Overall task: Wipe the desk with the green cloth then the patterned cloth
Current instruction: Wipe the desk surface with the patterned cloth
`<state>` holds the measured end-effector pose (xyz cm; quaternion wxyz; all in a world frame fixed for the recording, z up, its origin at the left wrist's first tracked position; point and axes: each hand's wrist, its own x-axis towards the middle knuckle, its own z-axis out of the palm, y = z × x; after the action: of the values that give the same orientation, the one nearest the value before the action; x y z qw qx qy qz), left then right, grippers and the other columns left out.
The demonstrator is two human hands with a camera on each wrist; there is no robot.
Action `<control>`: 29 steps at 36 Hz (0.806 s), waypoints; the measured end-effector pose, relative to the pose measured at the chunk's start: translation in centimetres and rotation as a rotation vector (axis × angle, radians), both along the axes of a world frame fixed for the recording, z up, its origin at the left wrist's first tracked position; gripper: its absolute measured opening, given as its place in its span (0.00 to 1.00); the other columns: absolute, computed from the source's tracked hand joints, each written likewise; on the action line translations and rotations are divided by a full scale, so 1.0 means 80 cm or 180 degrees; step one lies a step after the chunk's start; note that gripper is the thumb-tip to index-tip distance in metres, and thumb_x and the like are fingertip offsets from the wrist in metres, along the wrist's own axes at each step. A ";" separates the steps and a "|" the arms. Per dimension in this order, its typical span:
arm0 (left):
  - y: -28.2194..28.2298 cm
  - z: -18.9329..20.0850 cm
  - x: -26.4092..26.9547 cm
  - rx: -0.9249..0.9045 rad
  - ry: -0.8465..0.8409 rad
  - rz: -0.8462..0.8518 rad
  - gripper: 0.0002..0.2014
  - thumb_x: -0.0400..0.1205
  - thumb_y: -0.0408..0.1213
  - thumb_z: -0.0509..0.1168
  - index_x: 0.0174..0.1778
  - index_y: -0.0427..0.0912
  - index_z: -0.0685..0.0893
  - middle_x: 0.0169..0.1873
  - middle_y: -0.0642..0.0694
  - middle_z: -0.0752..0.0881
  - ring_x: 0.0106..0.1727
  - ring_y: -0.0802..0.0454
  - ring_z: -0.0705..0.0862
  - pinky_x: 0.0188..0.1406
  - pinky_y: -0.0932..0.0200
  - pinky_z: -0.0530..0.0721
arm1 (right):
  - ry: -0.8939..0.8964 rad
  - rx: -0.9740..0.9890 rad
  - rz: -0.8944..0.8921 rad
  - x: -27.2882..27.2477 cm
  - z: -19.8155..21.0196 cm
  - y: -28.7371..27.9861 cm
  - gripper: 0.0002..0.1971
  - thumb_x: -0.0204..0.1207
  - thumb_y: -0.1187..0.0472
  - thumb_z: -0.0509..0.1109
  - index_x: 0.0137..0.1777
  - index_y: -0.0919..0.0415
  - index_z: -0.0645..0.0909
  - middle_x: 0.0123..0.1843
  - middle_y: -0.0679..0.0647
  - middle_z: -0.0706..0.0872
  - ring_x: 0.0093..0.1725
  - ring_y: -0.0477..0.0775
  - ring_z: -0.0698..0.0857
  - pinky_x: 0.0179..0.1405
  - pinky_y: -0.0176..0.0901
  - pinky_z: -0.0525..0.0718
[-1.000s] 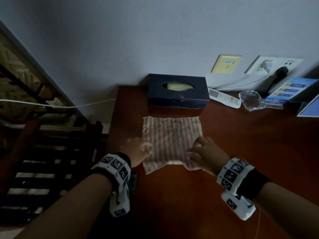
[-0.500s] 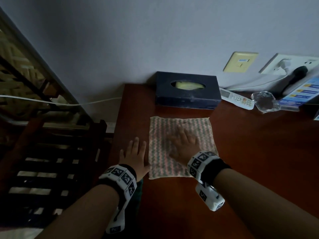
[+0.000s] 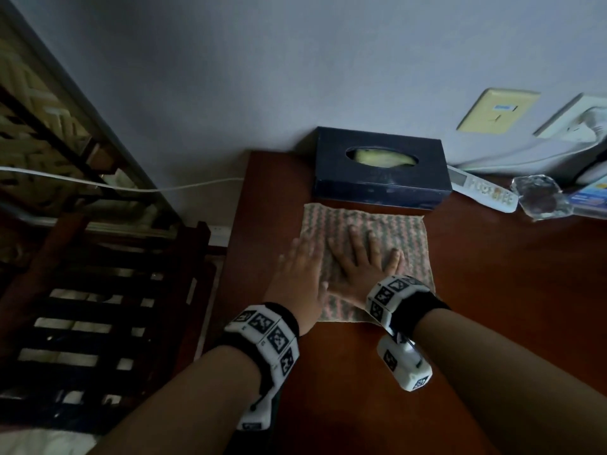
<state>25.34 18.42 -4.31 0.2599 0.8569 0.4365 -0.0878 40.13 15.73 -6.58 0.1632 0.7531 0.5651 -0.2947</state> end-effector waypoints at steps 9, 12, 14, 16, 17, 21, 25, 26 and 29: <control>0.032 -0.024 0.052 0.0166 0.0308 -0.0493 0.32 0.88 0.40 0.49 0.83 0.37 0.40 0.83 0.40 0.41 0.84 0.47 0.39 0.80 0.55 0.36 | 0.0162 0.0576 -0.0530 0.025 0.001 -0.016 0.49 0.75 0.34 0.62 0.82 0.45 0.31 0.83 0.49 0.27 0.82 0.52 0.29 0.79 0.63 0.30; 0.038 -0.030 0.047 0.0320 0.0555 -0.0708 0.33 0.88 0.47 0.46 0.82 0.36 0.37 0.82 0.40 0.35 0.83 0.45 0.35 0.82 0.50 0.36 | -0.0037 0.0531 -0.0531 0.043 -0.004 -0.022 0.46 0.72 0.27 0.57 0.80 0.37 0.31 0.82 0.48 0.25 0.82 0.52 0.29 0.78 0.67 0.31; 0.037 -0.034 0.045 0.0418 0.0690 -0.0837 0.34 0.88 0.51 0.43 0.82 0.36 0.35 0.81 0.39 0.33 0.82 0.45 0.33 0.82 0.49 0.36 | -0.0097 0.0469 -0.0537 0.056 -0.007 -0.028 0.45 0.69 0.23 0.54 0.79 0.30 0.32 0.81 0.47 0.24 0.81 0.52 0.27 0.76 0.69 0.28; 0.037 -0.038 0.044 0.0449 0.0807 -0.0911 0.34 0.88 0.53 0.40 0.81 0.37 0.34 0.81 0.39 0.31 0.82 0.45 0.31 0.82 0.49 0.36 | -0.0076 0.0378 -0.0489 0.064 -0.011 -0.034 0.44 0.67 0.20 0.51 0.77 0.27 0.31 0.80 0.46 0.22 0.79 0.52 0.23 0.73 0.69 0.24; 0.037 -0.040 0.044 0.0458 0.0867 -0.0940 0.34 0.88 0.54 0.39 0.81 0.38 0.33 0.80 0.40 0.30 0.81 0.45 0.30 0.82 0.48 0.36 | -0.0061 0.0356 -0.0462 0.066 -0.012 -0.036 0.44 0.66 0.20 0.50 0.76 0.27 0.30 0.80 0.46 0.21 0.78 0.51 0.21 0.72 0.70 0.23; 0.042 -0.041 0.036 0.0487 0.1047 -0.1185 0.35 0.86 0.57 0.37 0.81 0.41 0.31 0.79 0.41 0.27 0.81 0.46 0.28 0.82 0.47 0.36 | -0.0003 0.0319 -0.0491 0.071 -0.014 -0.033 0.42 0.67 0.20 0.50 0.75 0.25 0.30 0.79 0.45 0.20 0.77 0.52 0.20 0.70 0.71 0.22; 0.039 -0.040 0.021 0.0564 0.1167 -0.1372 0.36 0.85 0.60 0.36 0.80 0.42 0.29 0.78 0.41 0.25 0.80 0.46 0.27 0.81 0.47 0.35 | -0.0016 0.0338 -0.0475 0.078 -0.013 -0.024 0.42 0.67 0.21 0.51 0.76 0.25 0.32 0.79 0.43 0.20 0.79 0.52 0.23 0.72 0.75 0.26; 0.037 -0.040 0.018 0.0543 0.1166 -0.1364 0.36 0.85 0.60 0.37 0.80 0.42 0.29 0.78 0.42 0.25 0.80 0.47 0.27 0.81 0.47 0.35 | -0.0014 0.0344 -0.0474 0.079 -0.013 -0.022 0.42 0.67 0.21 0.51 0.76 0.25 0.32 0.79 0.43 0.20 0.79 0.53 0.23 0.72 0.75 0.26; 0.029 -0.036 0.010 0.0446 0.1128 -0.1298 0.36 0.86 0.59 0.39 0.80 0.43 0.29 0.79 0.43 0.26 0.80 0.48 0.27 0.81 0.47 0.33 | 0.0010 0.0369 -0.0475 0.083 -0.015 -0.014 0.40 0.68 0.21 0.49 0.76 0.25 0.33 0.80 0.42 0.21 0.80 0.53 0.24 0.71 0.76 0.26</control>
<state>26.14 20.74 -7.17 0.0966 0.9142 0.2986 -0.2564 46.78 14.60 -7.75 0.0960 0.8009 0.5237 -0.2740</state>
